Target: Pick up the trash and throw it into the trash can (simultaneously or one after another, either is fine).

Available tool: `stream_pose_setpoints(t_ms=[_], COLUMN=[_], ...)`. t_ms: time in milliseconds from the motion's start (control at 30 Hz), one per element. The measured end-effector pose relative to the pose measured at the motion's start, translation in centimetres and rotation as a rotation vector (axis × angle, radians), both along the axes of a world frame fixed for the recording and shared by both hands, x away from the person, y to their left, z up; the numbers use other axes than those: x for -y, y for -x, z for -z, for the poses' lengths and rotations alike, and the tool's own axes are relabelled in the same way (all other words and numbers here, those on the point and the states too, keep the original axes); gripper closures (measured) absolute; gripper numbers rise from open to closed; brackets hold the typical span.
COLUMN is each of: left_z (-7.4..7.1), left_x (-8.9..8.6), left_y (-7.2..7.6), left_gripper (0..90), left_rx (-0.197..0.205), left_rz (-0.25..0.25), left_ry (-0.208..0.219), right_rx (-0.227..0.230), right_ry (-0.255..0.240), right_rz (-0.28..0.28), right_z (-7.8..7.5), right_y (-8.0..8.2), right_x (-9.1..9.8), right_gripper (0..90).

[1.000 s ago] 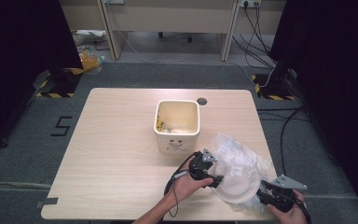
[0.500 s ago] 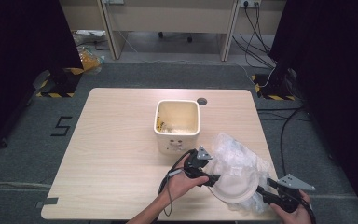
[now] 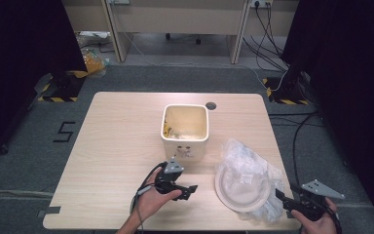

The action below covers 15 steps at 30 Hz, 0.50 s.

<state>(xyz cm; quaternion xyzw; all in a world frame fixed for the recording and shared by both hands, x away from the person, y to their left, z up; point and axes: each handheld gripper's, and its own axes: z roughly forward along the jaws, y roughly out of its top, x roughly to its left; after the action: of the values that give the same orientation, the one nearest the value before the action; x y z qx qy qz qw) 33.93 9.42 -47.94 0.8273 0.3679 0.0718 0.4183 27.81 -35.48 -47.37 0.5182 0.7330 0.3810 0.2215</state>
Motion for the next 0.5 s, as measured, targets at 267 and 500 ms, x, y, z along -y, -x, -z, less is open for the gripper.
stream_pose_setpoints(t_ms=[267, 500], left_z=[1.7, 2.8], left_x=[-5.8, -9.2], left_y=[0.2, 0.6], left_gripper=[19.5, 18.4], left_rx=[0.009, 0.010], left_rz=[-0.114, -0.170], left_ry=[-0.029, -0.058], right_rx=[0.024, 0.041], right_ry=[-0.003, 0.005], right_rz=[0.015, 0.008], right_z=[-2.0, -3.6], right_y=[0.0, -0.4], right_x=[0.4, 0.4], right_gripper=[29.6, 29.2])
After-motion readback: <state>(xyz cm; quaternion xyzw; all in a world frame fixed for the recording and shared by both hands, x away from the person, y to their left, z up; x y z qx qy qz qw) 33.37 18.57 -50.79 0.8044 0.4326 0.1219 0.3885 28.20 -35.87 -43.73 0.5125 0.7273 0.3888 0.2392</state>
